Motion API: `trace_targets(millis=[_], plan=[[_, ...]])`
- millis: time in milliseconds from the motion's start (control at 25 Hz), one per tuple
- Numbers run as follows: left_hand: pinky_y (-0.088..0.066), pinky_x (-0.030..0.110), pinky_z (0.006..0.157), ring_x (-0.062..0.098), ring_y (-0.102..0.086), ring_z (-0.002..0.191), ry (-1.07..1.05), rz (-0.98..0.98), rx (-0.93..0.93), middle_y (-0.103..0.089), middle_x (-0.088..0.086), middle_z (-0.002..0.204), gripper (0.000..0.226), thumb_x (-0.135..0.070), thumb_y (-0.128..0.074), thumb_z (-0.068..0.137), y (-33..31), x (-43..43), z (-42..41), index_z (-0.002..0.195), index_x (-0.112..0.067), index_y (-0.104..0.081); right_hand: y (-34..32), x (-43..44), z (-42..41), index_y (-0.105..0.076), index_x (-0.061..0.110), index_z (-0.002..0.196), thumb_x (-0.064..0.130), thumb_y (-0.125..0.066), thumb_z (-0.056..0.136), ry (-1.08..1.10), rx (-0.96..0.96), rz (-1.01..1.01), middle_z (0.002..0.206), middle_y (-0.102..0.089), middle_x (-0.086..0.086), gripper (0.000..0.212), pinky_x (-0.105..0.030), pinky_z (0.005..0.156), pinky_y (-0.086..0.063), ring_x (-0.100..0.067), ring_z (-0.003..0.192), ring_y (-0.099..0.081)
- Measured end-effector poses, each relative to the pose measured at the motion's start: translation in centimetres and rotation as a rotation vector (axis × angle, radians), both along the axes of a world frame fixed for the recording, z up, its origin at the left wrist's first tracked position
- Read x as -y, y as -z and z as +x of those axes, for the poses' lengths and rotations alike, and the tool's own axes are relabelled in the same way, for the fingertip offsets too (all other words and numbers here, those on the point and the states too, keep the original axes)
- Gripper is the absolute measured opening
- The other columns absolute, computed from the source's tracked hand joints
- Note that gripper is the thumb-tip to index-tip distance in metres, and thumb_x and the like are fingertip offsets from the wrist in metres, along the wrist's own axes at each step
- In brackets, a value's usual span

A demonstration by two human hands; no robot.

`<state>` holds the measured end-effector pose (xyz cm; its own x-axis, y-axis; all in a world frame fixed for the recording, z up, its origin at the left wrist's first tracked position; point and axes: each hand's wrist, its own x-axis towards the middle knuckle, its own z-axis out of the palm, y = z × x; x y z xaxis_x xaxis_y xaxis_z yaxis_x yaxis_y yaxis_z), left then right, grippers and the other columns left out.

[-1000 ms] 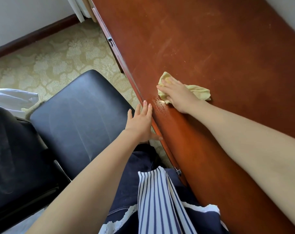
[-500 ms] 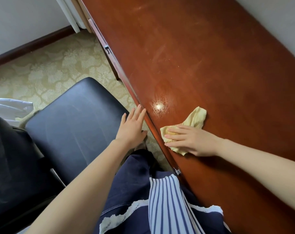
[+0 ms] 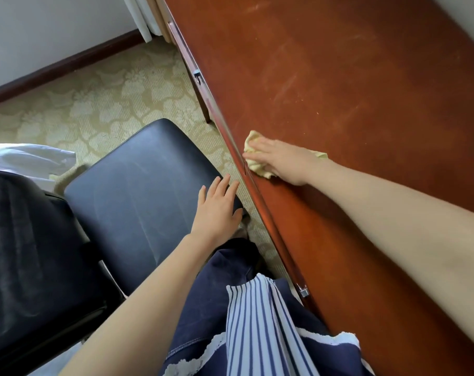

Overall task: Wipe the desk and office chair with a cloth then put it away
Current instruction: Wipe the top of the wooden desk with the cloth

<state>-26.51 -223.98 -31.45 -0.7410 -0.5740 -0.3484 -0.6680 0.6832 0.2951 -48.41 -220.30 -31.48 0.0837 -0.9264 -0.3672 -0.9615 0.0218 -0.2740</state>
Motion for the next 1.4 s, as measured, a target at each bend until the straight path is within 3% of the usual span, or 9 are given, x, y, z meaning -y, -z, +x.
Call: trace_targets(millis=[200, 440, 640, 960, 1200, 1400], plan=[[-0.001, 0.046, 0.117, 0.024, -0.002, 0.147, 0.011, 0.009, -0.011, -0.010, 0.006, 0.159, 0.063, -0.028, -0.051, 0.095, -0.3, -0.3, -0.6, 0.150, -0.019, -0.020, 0.5, 0.6, 0.7, -0.019, 0.032, 0.150, 0.011, -0.036, 0.102, 0.226, -0.001, -0.032, 0.160, -0.005, 0.005, 0.055, -0.043, 0.117, -0.006, -0.016, 0.147, 0.000], [-0.011, 0.048, 0.116, 0.027, -0.006, 0.146, -0.126, 0.104, -0.019, -0.010, 0.011, 0.159, 0.061, -0.027, -0.051, 0.094, -0.4, -1.5, -1.4, 0.148, -0.016, -0.027, 0.8, -9.0, 3.7, -0.028, 0.040, 0.146, 0.023, -0.047, 0.098, 0.117, 0.076, -0.099, 0.157, -0.016, 0.012, 0.054, -0.038, 0.116, -0.004, -0.010, 0.146, -0.006], [-0.012, 0.047, 0.116, 0.024, -0.004, 0.147, -0.062, 0.120, -0.008, -0.004, 0.010, 0.160, 0.065, -0.028, -0.052, 0.093, -0.1, -4.9, -1.4, 0.149, -0.016, -0.021, 1.1, -17.7, 7.4, -0.044, 0.041, 0.137, 0.025, -0.050, 0.094, 0.176, 0.140, -0.174, 0.152, -0.030, 0.015, 0.046, -0.033, 0.113, -0.004, -0.007, 0.143, -0.016], [-0.008, 0.048, 0.117, 0.028, 0.004, 0.146, 0.067, 0.061, -0.022, 0.004, 0.008, 0.160, 0.065, -0.026, -0.052, 0.094, 0.0, -10.7, -1.4, 0.149, -0.014, -0.019, 0.9, -30.0, 11.7, -0.066, 0.033, 0.118, 0.014, -0.069, 0.077, 0.267, 0.204, -0.268, 0.134, -0.055, 0.011, 0.045, -0.039, 0.106, -0.024, -0.016, 0.130, -0.046], [-0.001, 0.050, 0.117, 0.028, 0.011, 0.146, 0.195, 0.061, -0.023, 0.007, 0.007, 0.160, 0.067, -0.028, -0.051, 0.094, 0.1, -13.9, -3.5, 0.150, -0.015, -0.015, 0.6, -38.1, 13.3, -0.064, 0.033, 0.122, 0.020, -0.072, 0.077, 0.207, 0.168, -0.215, 0.137, -0.053, 0.011, 0.047, -0.044, 0.107, -0.030, -0.014, 0.130, -0.046], [0.002, 0.051, 0.115, 0.028, 0.011, 0.146, 0.238, 0.058, -0.011, 0.007, 0.006, 0.160, 0.070, -0.030, -0.051, 0.094, 0.3, -14.0, -4.6, 0.150, -0.015, -0.012, 0.9, -37.9, 12.7, -0.057, 0.030, 0.131, 0.029, -0.072, 0.082, 0.155, 0.032, -0.223, 0.142, -0.048, 0.007, 0.052, -0.036, 0.103, -0.040, -0.016, 0.132, -0.045]])
